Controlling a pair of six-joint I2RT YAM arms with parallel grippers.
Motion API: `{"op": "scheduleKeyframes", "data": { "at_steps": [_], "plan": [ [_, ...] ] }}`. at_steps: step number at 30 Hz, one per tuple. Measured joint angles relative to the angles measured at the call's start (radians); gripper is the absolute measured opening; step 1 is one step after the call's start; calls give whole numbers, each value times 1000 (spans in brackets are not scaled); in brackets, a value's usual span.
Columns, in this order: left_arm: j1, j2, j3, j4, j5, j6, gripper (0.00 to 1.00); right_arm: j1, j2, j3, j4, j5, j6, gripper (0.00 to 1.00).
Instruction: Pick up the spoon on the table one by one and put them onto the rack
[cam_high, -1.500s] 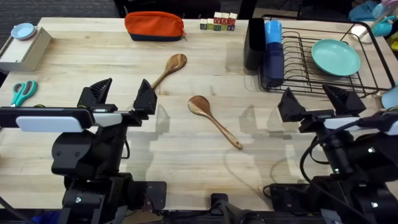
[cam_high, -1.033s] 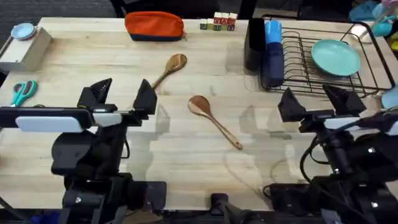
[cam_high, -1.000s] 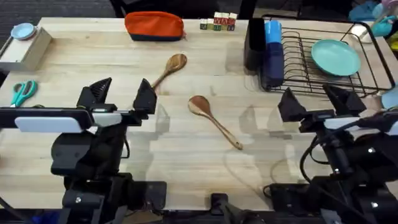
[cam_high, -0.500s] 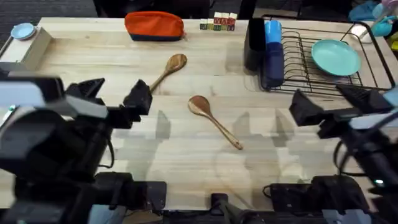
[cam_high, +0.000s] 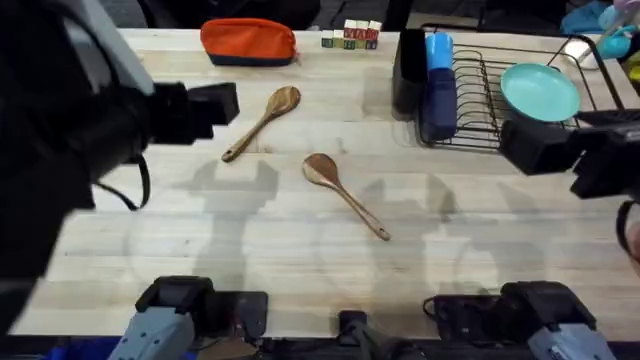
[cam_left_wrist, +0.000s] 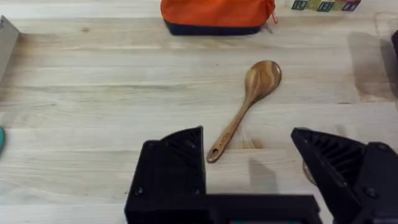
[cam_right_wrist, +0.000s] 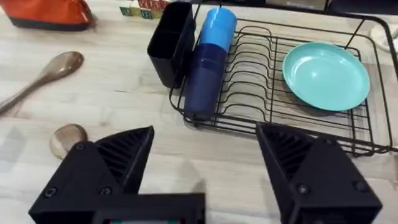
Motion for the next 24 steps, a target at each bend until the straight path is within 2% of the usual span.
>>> {"op": "scheduleKeyframes", "data": {
  "at_steps": [7, 24],
  "plan": [
    [0, 140, 119, -76, 1, 22, 869, 0, 68, 59, -23, -15, 3, 992],
    [0, 231, 131, -37, 41, 111, 870, 0, 68, 59, -24, -25, -74, 992]
  ]
}}
